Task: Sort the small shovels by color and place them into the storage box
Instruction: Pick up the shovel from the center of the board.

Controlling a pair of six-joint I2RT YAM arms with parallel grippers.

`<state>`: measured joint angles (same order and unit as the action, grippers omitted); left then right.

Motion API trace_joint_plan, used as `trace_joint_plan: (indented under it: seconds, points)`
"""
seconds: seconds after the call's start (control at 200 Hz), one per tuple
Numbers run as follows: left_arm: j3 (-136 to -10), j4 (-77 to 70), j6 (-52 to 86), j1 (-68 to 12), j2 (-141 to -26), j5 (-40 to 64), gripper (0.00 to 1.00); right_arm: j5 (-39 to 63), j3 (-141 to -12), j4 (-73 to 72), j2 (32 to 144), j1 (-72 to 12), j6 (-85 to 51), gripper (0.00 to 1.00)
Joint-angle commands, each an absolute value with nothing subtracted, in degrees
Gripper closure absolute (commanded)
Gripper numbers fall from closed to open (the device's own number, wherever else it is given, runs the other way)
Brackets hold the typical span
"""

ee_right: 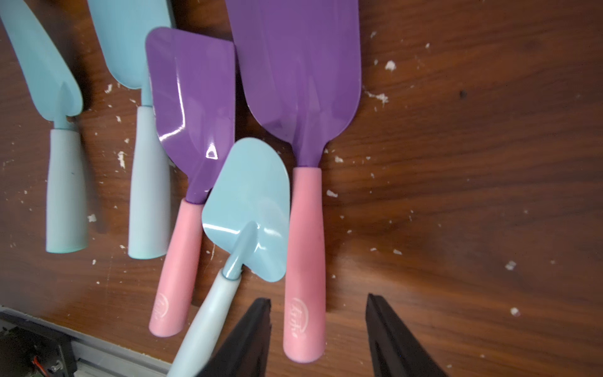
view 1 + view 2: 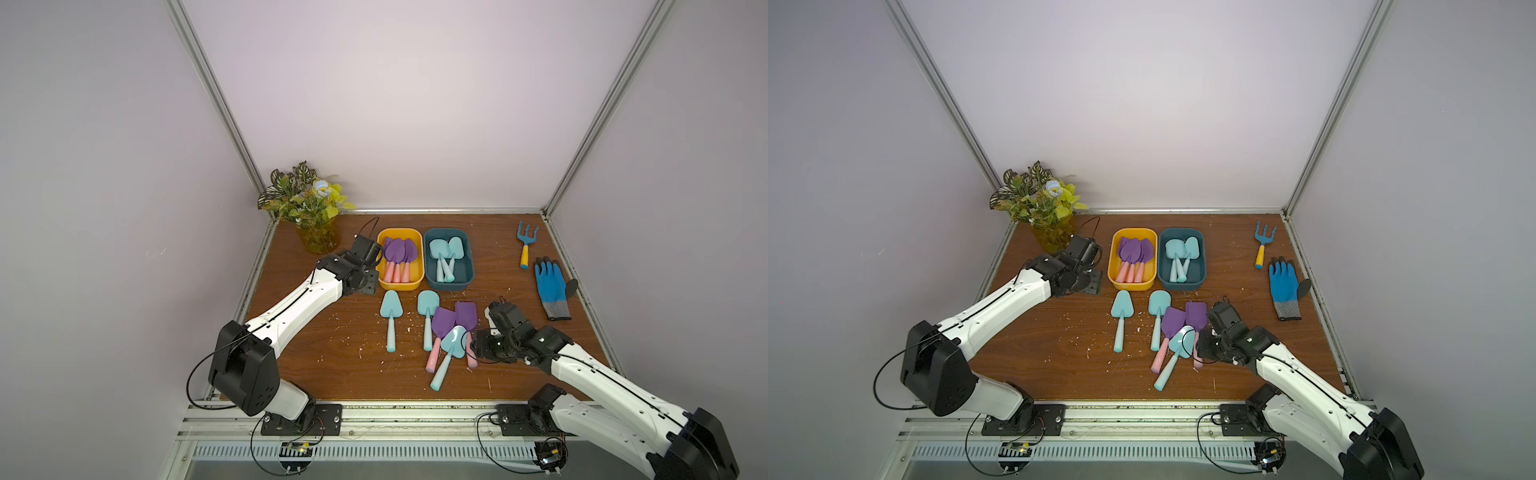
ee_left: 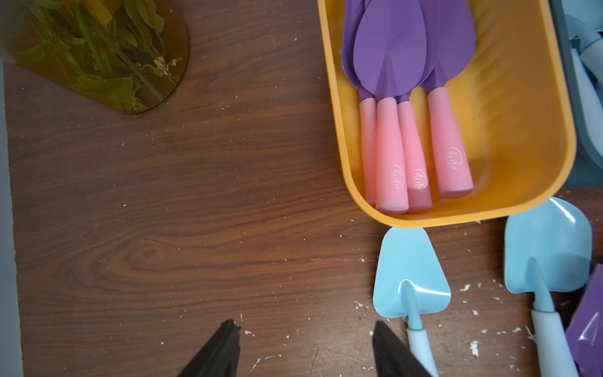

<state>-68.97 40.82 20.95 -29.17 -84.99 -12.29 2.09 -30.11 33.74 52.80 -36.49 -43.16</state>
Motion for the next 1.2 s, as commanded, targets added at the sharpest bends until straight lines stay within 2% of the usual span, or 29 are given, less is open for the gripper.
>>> trace_joint_plan:
  seconds: [0.0, 0.831, 1.196]
  points:
    - [-68.3, 39.7, 20.1, -28.0, -83.8, -11.5, 0.33, 2.8, -30.6, 35.4, 54.0, -37.7, -44.7, 0.45]
    - [-66.2, 37.5, 19.3, -25.7, -82.6, -8.5, 0.33, -0.3, -34.1, 34.5, 64.1, -43.3, -44.0, 0.45]
    - [-65.7, 37.0, 19.2, -24.7, -82.0, -7.6, 0.32, -0.9, -34.5, 34.8, 65.5, -43.9, -44.2, 0.48]
